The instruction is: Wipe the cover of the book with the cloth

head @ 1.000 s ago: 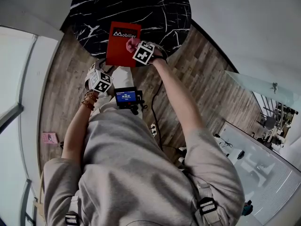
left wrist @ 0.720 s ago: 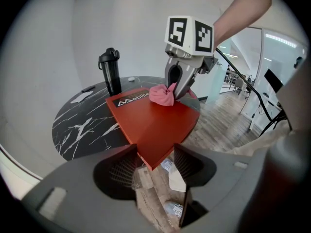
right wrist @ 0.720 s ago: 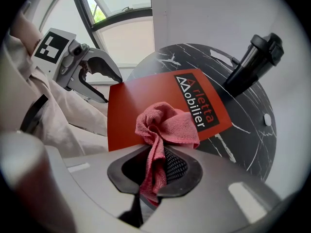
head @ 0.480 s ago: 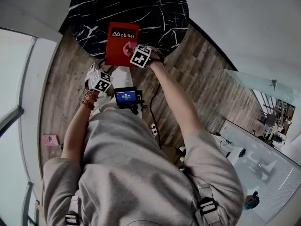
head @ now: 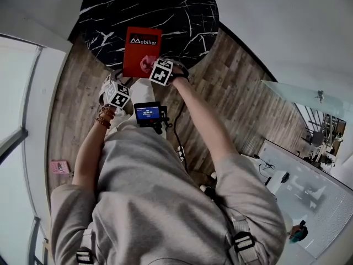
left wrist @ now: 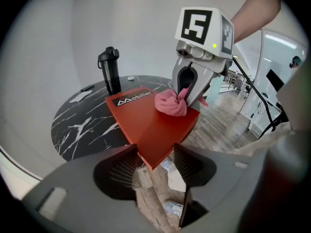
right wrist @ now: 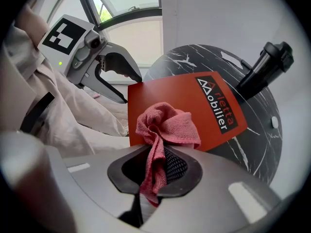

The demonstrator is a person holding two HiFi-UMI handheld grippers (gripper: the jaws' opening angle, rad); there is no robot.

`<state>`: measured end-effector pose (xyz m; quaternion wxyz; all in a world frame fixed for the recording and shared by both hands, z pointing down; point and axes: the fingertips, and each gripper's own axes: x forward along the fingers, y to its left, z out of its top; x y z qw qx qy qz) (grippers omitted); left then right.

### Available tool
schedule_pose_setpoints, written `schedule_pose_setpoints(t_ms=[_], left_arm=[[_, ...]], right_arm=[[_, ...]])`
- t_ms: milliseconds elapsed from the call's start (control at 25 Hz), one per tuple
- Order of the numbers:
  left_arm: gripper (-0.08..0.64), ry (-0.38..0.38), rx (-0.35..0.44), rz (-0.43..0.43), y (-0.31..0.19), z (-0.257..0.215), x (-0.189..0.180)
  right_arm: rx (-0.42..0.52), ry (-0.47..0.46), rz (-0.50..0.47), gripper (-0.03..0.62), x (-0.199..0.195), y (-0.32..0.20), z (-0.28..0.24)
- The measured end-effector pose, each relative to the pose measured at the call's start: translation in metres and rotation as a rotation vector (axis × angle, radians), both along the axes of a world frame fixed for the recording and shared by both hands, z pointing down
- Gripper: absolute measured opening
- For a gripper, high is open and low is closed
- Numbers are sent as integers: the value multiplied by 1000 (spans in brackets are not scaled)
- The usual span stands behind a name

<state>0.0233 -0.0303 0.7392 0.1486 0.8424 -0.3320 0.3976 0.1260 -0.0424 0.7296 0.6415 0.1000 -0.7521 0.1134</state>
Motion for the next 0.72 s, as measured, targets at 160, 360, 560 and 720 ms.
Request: schedule_pose_setpoints(t_ms=[160,360,560,720], left_arm=[[235,-2,-1,6,0,0,0],[233,4,-5,7,0,0,1],[232,-11,2,24,1,-1,1],[229,-41,5,50,2,-2,1]], right_arm=[[-8,-12,-3,57,-5,9,0],[-13,-27,-3,57,-8,18,0],[-39,-44,-23,57,-11,32,-2],[-185,-45,-121,57,-10,60,-5]])
